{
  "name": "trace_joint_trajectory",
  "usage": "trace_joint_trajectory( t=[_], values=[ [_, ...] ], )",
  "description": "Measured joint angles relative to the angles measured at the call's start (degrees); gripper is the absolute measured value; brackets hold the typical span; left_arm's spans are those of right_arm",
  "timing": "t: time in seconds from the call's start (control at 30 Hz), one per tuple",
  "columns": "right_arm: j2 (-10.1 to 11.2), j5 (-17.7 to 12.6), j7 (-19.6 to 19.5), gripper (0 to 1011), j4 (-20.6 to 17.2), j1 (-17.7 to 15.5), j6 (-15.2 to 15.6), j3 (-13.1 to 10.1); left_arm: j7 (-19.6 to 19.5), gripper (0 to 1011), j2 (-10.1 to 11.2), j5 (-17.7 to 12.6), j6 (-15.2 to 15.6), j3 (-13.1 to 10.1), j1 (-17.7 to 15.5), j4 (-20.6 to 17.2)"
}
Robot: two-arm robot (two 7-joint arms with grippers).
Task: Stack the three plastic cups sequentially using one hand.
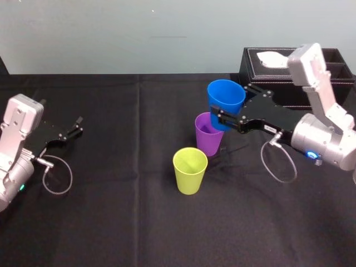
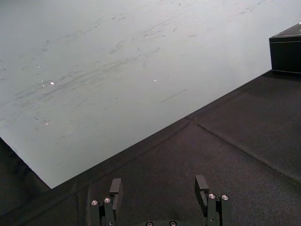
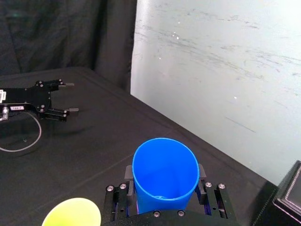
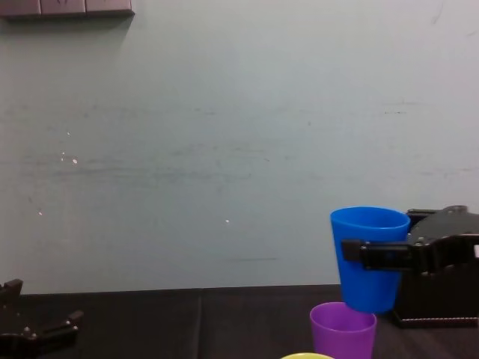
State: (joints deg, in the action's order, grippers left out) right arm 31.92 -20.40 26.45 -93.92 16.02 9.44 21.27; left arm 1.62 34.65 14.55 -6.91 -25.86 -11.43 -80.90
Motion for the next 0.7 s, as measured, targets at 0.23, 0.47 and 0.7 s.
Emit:
trace_joint_trajectory(
  t=[0.23,0.47,0.7],
  values=[
    [-1.56,1.51,0.58,739,2.80,2.60,0.08,2.11,0.00,1011,0.00,0.00,0.00,0.00,0.00,0.00],
    [-2.44,2.26,0.75,738,4.36,3.92,0.09,2.97,0.00,1011,0.00,0.00,0.00,0.00,0.00,0.00],
    [-3.09,2.78,0.99,739,5.75,5.03,0.07,3.38,0.00,1011,0.00,0.00,0.00,0.00,0.00,0.00]
  ],
)
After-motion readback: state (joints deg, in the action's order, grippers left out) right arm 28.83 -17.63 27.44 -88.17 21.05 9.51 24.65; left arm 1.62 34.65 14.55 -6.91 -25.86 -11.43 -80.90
